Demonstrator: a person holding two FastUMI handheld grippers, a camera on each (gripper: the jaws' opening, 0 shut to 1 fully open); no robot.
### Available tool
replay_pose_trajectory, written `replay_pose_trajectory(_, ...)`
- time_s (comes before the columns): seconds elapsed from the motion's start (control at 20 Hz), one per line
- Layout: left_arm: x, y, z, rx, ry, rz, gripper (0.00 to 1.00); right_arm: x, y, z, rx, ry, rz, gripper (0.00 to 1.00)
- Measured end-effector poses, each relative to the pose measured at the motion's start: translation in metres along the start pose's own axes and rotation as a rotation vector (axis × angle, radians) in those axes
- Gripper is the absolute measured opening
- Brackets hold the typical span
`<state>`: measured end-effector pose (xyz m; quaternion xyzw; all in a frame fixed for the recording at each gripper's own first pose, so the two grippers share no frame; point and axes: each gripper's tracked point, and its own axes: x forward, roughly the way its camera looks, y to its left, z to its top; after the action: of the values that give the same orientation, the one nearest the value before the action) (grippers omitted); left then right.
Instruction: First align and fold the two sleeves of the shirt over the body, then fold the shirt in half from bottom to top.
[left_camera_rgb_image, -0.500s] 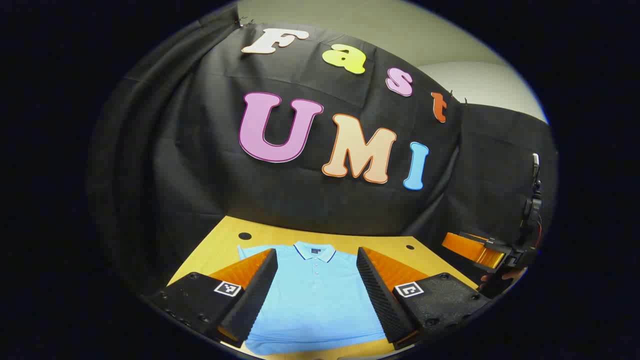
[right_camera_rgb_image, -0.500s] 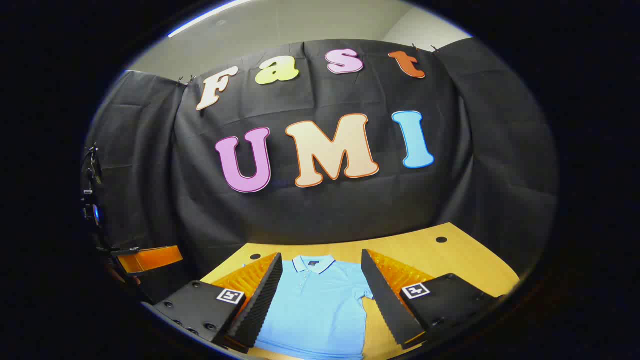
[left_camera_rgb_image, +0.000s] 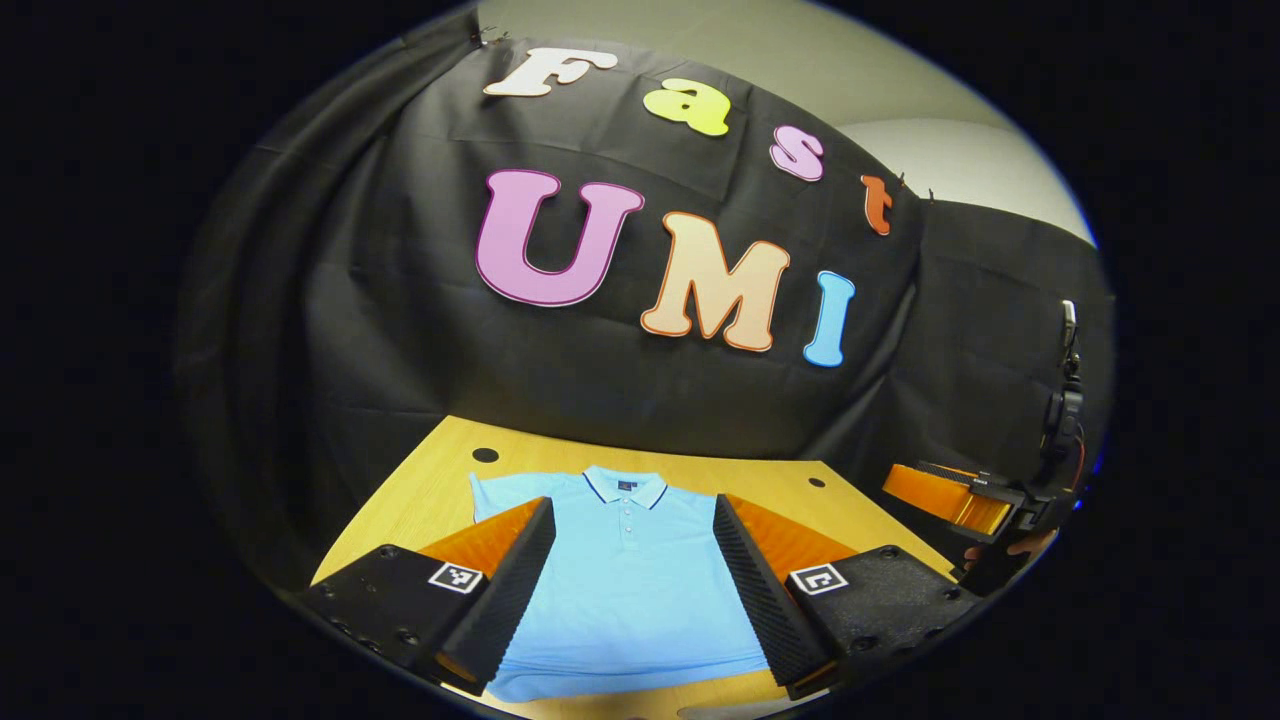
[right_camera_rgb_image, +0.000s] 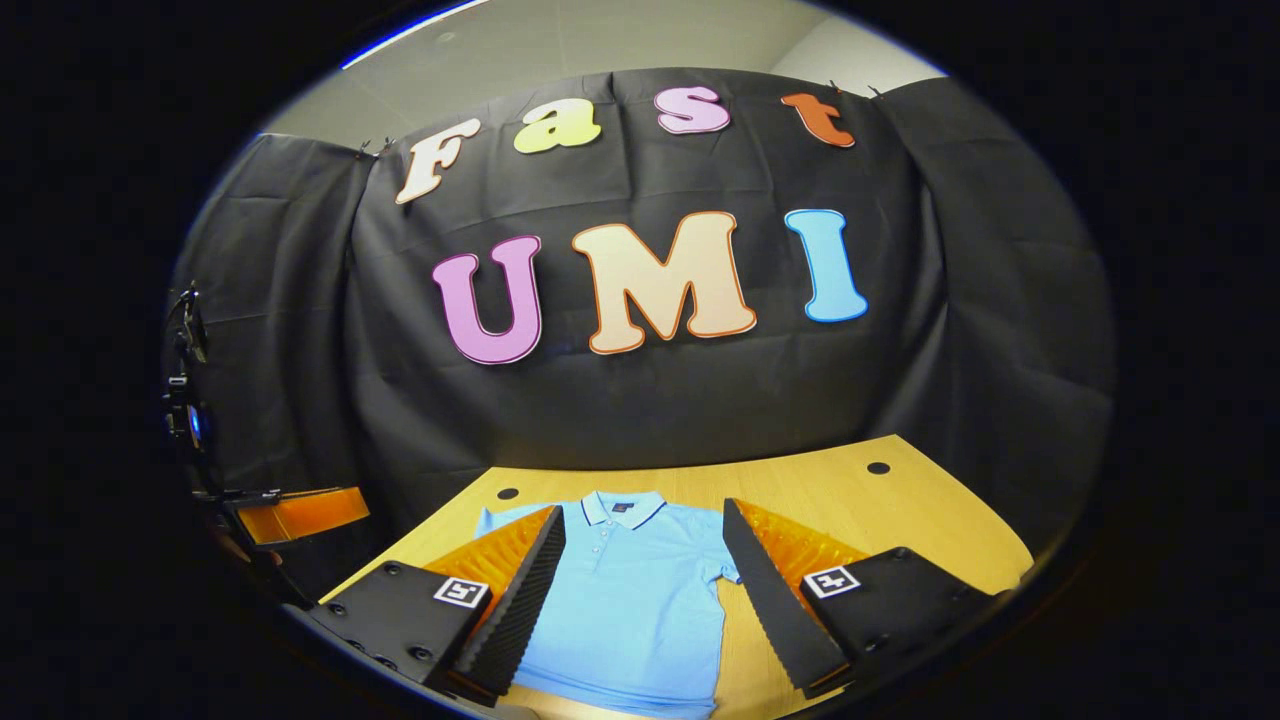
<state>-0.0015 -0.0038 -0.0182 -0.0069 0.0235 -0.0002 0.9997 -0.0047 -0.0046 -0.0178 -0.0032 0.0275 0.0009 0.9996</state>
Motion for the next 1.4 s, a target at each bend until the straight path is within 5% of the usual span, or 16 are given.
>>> replay_pose_trajectory(0.7, 0.003, -0.004, 0.006, 0.039, -0.002, -0.005, 0.95, 0.025, -0.024, -0.020, -0.048, 0.037, -0.005, 0.98)
replay_pose_trajectory(1.4, -0.014, 0.009, -0.020, -0.048, 0.045, 0.187, 0.95, 0.200, -0.149, -0.102, -0.112, 0.262, -0.003, 0.98)
